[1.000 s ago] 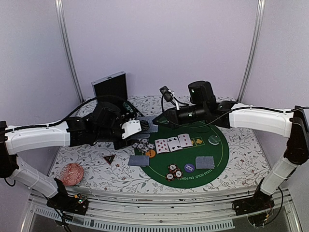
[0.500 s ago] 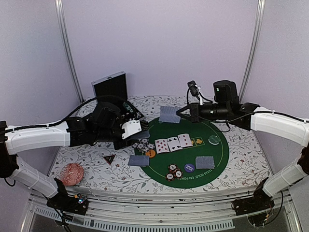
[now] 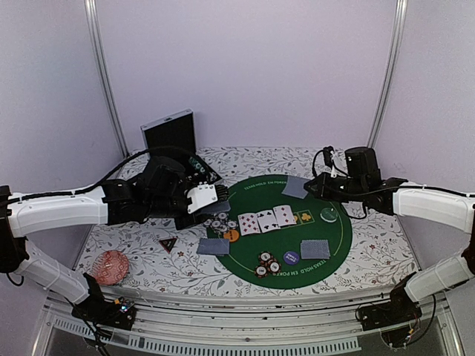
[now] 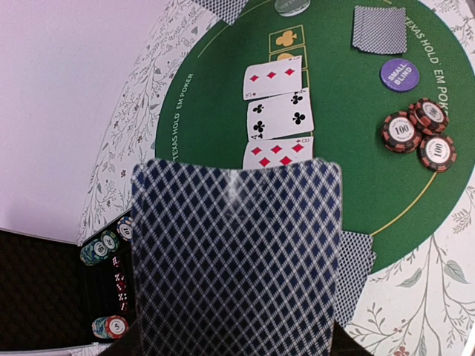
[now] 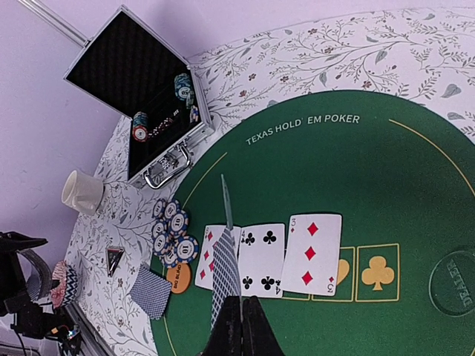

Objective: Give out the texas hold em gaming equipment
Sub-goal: Place the face-down deck piles at the center of the board.

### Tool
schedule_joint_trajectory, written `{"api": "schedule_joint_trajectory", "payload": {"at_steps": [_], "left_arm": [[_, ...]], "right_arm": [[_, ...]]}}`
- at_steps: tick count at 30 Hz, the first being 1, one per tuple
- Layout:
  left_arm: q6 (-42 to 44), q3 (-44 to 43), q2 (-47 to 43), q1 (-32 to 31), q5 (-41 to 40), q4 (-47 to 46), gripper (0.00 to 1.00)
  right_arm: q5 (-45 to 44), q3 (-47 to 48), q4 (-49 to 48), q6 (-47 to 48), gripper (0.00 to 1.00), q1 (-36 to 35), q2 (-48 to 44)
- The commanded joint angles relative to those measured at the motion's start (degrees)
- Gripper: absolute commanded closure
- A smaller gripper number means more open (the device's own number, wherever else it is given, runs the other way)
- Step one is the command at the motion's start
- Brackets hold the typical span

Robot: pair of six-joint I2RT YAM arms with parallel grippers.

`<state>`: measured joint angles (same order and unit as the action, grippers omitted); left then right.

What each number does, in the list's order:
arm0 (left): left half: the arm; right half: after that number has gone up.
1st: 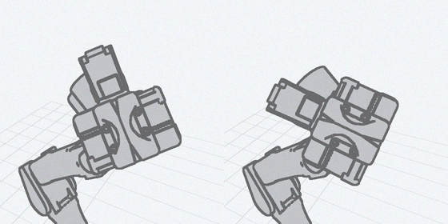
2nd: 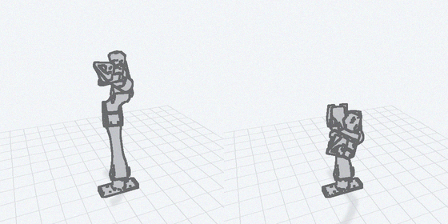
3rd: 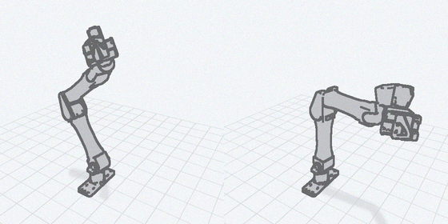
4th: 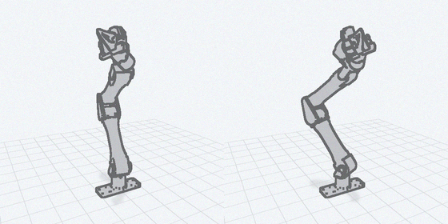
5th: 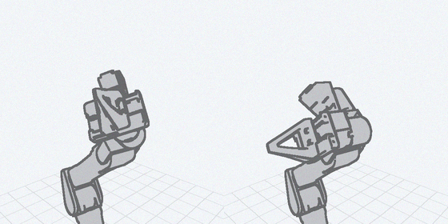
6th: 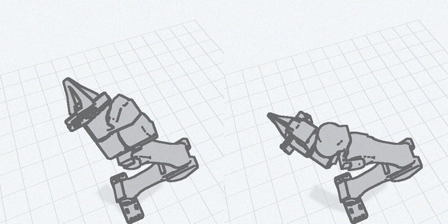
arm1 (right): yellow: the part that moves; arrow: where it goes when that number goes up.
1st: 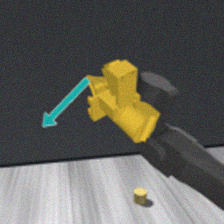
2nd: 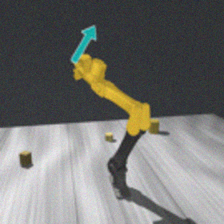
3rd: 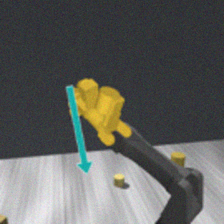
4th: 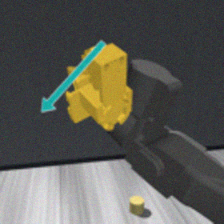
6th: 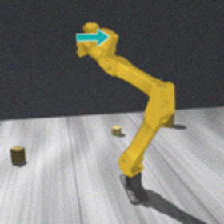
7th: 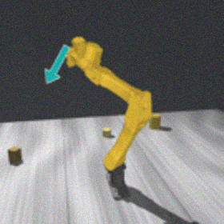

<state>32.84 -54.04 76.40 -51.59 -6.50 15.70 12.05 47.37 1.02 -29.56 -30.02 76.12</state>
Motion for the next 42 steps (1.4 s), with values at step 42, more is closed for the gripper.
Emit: {"api": "schedule_joint_trajectory", "payload": {"at_steps": [42], "left_arm": [[-5.76,11.1,19.28,-11.28,14.0,1.7,0.44]], "right_arm": [[11.14,5.04,5.31,7.39,0.98,-10.7,-0.34]]}}
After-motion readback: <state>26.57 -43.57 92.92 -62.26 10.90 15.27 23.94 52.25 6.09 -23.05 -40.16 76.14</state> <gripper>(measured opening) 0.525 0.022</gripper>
